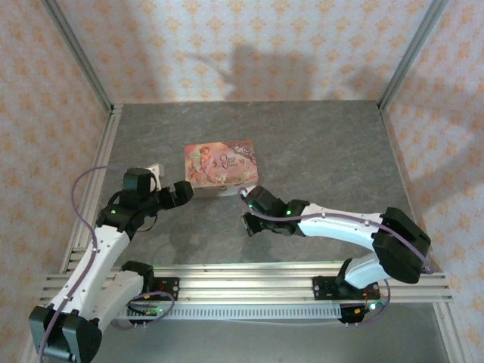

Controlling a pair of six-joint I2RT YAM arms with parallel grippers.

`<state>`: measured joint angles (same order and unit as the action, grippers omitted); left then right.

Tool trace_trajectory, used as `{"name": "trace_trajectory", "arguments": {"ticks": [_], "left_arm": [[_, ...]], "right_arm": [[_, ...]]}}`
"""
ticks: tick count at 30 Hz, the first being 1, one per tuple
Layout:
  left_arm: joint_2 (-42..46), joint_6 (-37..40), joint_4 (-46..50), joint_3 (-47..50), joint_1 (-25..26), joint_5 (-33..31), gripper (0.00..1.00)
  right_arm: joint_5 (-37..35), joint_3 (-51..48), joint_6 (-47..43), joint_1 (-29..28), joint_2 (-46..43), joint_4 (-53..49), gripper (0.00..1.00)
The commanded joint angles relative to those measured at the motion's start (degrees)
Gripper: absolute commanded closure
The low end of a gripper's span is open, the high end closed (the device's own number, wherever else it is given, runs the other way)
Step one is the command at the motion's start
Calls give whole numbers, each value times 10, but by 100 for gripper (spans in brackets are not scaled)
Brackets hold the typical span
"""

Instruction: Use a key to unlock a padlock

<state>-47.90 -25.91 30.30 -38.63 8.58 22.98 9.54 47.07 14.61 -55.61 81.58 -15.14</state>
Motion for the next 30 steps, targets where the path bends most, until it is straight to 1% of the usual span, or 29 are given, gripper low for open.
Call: {"name": "trace_trajectory", "arguments": {"ticks": [1, 3, 5, 10, 15, 17, 19, 23, 25, 27, 29, 30], "left_arm": [[-2, -18, -6, -1, 28, -23, 0], [-9, -22, -9, -5, 45, -33, 0], [-21, -22, -7, -12, 59, -39, 0], [-31, -24, -2, -12, 74, -53, 0], [-23, -26, 8, -10, 76, -60, 0], [-18, -21, 20, -12, 77, -64, 0], [-10, -16, 33, -14, 77, -69, 0], [3, -12, 45, -14, 77, -77, 0], [5, -7, 50, -15, 77, -79, 0], [5, -1, 56, -18, 76, -82, 0], [3, 11, 65, -25, 76, -91, 0], [1, 18, 68, -30, 76, -97, 0]], "right_arm": [[22, 3, 75, 47, -1, -42, 100], [44, 5, 82, 85, 18, -72, 100], [81, 6, 76, 128, 41, -89, 100], [126, 37, 42, 207, 105, -116, 100], [148, 112, 10, 250, 182, -155, 100], [145, 134, 7, 259, 199, -163, 95], [141, 145, 9, 267, 204, -166, 89], [121, 147, 19, 282, 186, -167, 62], [109, 143, 24, 288, 170, -168, 51], [98, 138, 30, 294, 145, -168, 43], [79, 132, 30, 295, 113, -168, 38], [66, 129, 30, 295, 93, -168, 32]]}}
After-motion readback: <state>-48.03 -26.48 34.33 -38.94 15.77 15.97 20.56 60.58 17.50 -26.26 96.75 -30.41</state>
